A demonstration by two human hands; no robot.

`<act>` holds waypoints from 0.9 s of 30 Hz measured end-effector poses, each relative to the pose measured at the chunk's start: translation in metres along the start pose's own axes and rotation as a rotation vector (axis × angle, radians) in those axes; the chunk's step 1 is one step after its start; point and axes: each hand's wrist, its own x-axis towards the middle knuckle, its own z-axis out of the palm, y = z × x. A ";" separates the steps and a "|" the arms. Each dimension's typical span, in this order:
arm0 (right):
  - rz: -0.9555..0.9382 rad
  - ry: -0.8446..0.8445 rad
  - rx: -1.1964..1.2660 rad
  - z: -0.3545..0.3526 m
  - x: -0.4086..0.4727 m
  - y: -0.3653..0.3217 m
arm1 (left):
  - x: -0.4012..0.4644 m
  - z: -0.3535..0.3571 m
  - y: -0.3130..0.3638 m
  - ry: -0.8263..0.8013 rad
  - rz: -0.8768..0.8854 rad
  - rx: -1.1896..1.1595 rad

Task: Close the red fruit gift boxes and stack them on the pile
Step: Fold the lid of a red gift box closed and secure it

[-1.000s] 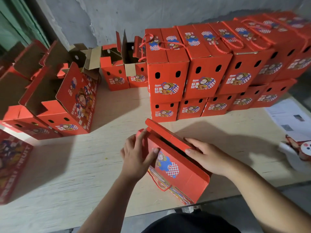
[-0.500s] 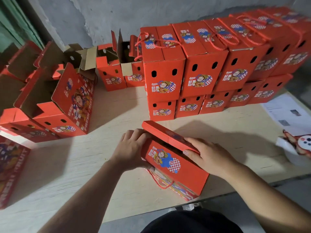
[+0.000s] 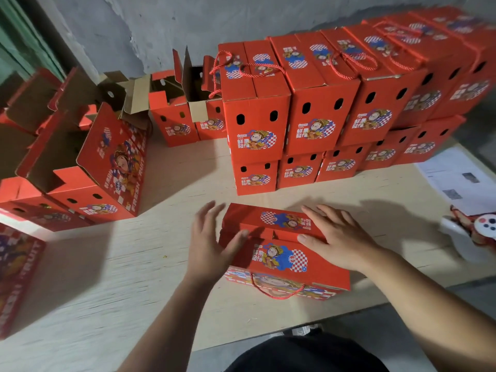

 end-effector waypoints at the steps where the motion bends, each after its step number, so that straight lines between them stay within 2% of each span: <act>1: 0.005 -0.002 0.006 -0.001 0.000 -0.001 | 0.010 -0.002 0.000 -0.123 0.102 0.140; 3: 0.011 -0.008 -0.003 -0.001 -0.002 -0.004 | 0.027 -0.005 0.005 -0.346 0.171 0.306; 5: 0.009 -0.010 -0.010 -0.001 -0.004 -0.005 | 0.036 -0.006 0.006 -0.430 0.157 0.336; 12: 0.008 0.006 -0.018 0.006 -0.006 -0.003 | 0.044 -0.001 0.013 -0.425 0.154 0.465; 15: -0.052 0.002 -0.048 -0.001 -0.003 -0.001 | 0.052 -0.003 0.018 -0.442 0.143 0.481; 17: -0.067 0.039 0.041 -0.012 -0.001 0.003 | 0.056 -0.007 0.020 -0.344 0.114 0.433; 19: -0.061 0.158 0.140 -0.022 0.001 0.005 | 0.052 -0.007 0.022 -0.091 0.146 0.345; 21: -0.053 0.288 0.194 -0.030 0.003 0.005 | 0.037 0.001 0.026 0.150 0.322 0.390; 22: -0.048 0.332 0.201 -0.032 0.004 0.004 | 0.027 0.007 0.026 0.195 0.443 0.424; 23: -0.051 0.359 0.206 -0.033 0.003 0.003 | 0.015 0.013 0.025 0.161 0.574 0.436; 24: -0.064 0.357 0.216 -0.032 0.002 0.001 | 0.004 0.019 0.024 0.057 0.676 0.425; 25: -0.079 0.317 0.236 -0.031 0.001 0.000 | -0.005 0.022 0.023 -0.087 0.708 0.412; 27: -0.087 0.165 0.257 -0.026 -0.002 -0.004 | -0.016 0.027 0.021 -0.294 0.628 0.455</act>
